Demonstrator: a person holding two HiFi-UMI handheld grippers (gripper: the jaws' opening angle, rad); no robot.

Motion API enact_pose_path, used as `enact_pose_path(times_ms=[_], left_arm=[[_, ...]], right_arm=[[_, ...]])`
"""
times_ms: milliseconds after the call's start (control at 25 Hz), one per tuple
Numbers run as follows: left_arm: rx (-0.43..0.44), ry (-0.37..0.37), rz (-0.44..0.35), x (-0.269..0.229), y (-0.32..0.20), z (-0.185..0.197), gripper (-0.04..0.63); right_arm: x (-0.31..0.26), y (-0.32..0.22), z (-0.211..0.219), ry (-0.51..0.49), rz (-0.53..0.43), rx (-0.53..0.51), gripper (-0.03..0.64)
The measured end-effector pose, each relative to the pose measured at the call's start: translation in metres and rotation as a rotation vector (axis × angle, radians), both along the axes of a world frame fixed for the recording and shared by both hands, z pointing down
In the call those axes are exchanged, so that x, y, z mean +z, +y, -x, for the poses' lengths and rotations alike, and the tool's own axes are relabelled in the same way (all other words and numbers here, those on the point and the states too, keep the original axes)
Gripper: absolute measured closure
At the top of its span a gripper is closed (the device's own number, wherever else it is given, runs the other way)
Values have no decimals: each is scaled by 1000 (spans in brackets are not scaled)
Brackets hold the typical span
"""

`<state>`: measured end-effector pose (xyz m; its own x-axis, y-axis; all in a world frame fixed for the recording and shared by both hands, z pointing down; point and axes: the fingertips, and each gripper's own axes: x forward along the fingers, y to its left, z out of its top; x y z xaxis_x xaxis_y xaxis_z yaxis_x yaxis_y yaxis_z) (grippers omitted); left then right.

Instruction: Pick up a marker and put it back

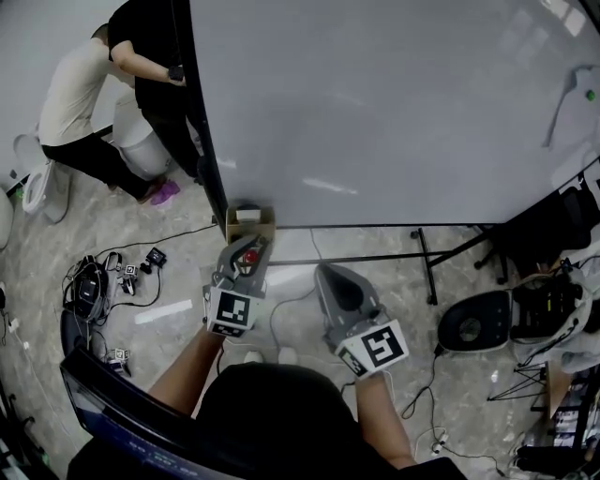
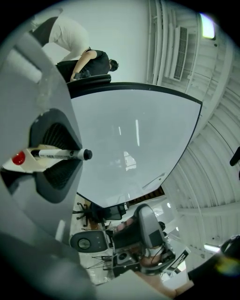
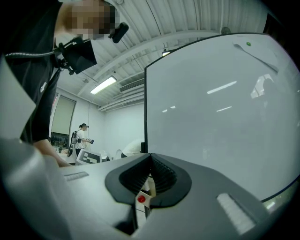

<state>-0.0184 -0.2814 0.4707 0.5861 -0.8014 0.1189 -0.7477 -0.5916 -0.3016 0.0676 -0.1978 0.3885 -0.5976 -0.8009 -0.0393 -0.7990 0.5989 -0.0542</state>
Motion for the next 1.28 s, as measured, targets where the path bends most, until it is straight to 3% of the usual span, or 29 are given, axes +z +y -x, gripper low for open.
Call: enact_pose_path(times_ms=[160, 320, 560, 920, 1280], left_arm=[[-21, -7, -31, -16, 17, 12, 523], [-40, 100, -29, -34, 27, 18, 523], [-69, 156, -65, -64, 38, 45, 523], [-105, 186, -111, -94, 67, 75, 523], [-129, 188, -102, -93, 75, 87, 523]], right_arm=[[-1, 11, 9, -6, -8, -11, 607], [-5, 9, 16, -14, -14, -34, 607], [-7, 6, 35, -21, -24, -74, 607], [-13, 13, 51, -31, -33, -112, 607], [-11, 11, 56, -32, -34, -131, 607]])
